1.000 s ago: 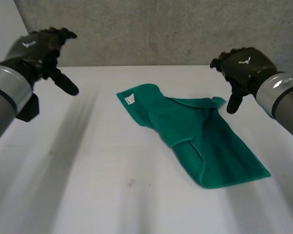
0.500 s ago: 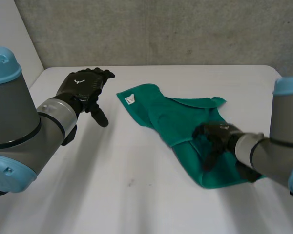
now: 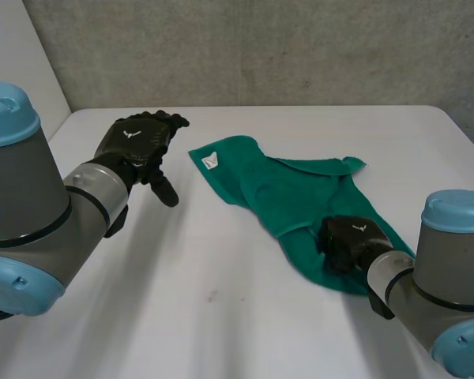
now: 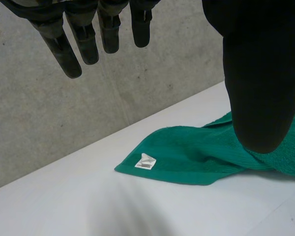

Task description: Fold the towel.

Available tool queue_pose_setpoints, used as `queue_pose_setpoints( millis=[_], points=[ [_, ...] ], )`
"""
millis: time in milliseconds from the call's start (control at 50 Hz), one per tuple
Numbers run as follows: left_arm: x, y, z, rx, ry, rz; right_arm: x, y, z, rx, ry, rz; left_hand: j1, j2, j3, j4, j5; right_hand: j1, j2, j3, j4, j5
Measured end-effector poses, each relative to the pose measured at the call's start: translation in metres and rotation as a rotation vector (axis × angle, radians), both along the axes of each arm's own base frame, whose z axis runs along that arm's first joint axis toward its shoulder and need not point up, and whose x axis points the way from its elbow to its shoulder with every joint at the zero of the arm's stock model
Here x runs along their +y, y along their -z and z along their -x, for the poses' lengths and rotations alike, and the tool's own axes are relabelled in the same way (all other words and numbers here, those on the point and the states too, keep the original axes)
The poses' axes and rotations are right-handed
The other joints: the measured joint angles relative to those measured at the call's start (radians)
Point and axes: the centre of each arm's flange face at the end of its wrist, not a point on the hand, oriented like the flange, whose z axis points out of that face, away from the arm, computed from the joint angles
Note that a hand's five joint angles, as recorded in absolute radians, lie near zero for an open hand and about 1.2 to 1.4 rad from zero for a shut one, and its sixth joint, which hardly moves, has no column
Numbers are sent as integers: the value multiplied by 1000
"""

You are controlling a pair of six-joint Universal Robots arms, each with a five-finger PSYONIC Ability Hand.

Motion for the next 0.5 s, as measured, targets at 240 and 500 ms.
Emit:
queue_pose_setpoints(
  millis=[240,500],
  points=[
    [-8,9,18,18,43,40,3,-37,2,98,-70,130,0,0,0,0,0,0,0,3,7,3],
    [4,86,91,-98,377,34,49,-109,13,150,-199,248,0,0,0,0,0,0,0,3,7,8]
  ],
)
